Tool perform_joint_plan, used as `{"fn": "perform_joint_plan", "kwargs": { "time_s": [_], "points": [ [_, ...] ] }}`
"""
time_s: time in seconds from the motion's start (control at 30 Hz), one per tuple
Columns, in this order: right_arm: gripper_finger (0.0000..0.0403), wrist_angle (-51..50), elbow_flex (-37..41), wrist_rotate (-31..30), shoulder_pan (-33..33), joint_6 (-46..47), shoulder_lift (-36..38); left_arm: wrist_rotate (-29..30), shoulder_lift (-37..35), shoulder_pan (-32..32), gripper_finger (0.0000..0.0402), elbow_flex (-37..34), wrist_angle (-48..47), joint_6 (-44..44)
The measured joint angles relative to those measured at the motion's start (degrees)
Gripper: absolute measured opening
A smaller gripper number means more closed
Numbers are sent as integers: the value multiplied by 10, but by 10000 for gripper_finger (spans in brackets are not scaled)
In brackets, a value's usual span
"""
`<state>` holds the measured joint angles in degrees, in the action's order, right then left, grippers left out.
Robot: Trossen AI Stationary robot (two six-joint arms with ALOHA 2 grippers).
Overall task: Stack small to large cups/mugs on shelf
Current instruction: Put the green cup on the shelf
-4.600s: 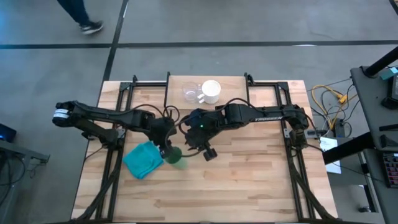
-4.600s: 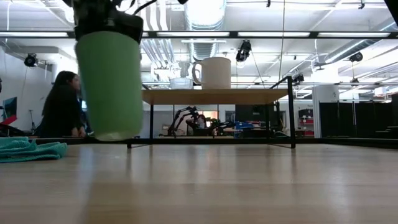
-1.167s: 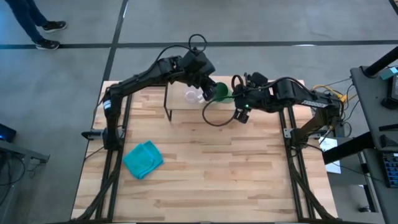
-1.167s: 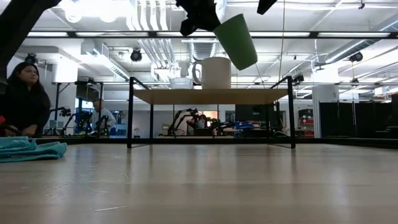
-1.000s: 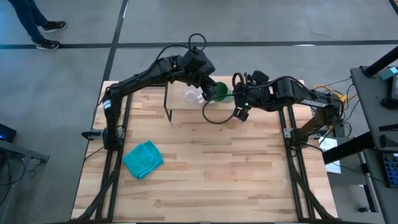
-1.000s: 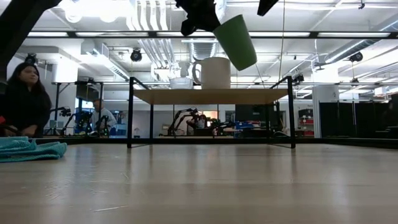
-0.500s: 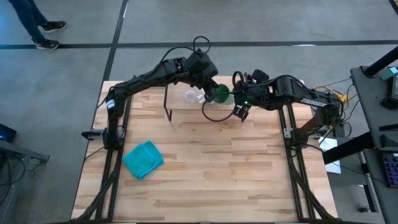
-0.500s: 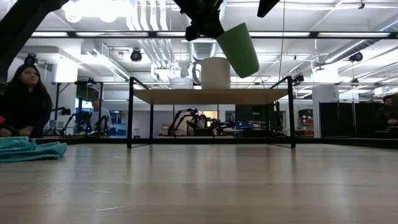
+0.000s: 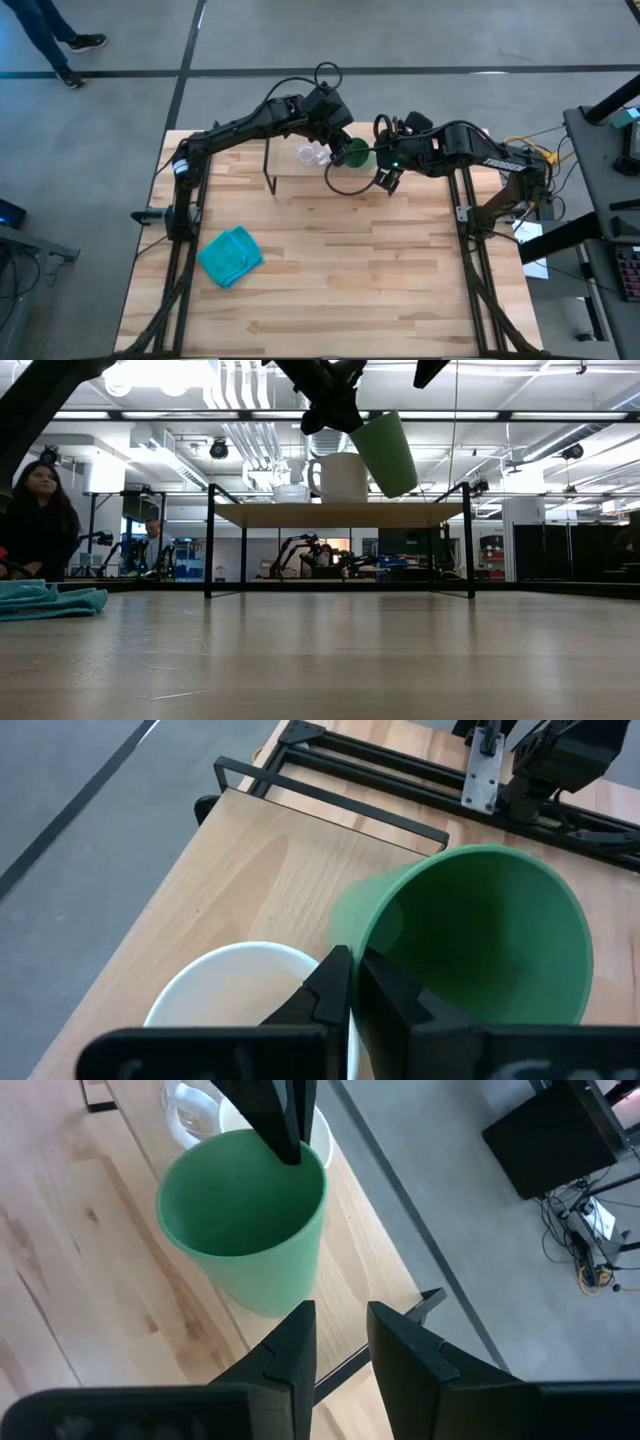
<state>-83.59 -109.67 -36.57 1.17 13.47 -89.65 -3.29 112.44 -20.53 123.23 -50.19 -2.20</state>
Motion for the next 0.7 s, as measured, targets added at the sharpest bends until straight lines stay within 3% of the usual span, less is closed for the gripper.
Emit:
{"fn": "perform_joint_plan", "kwargs": {
  "time_s": [0.7],
  "points": [
    [86,1,0,1,0,-18,0,0,0,-1,1,-8,17,1]
  ]
}}
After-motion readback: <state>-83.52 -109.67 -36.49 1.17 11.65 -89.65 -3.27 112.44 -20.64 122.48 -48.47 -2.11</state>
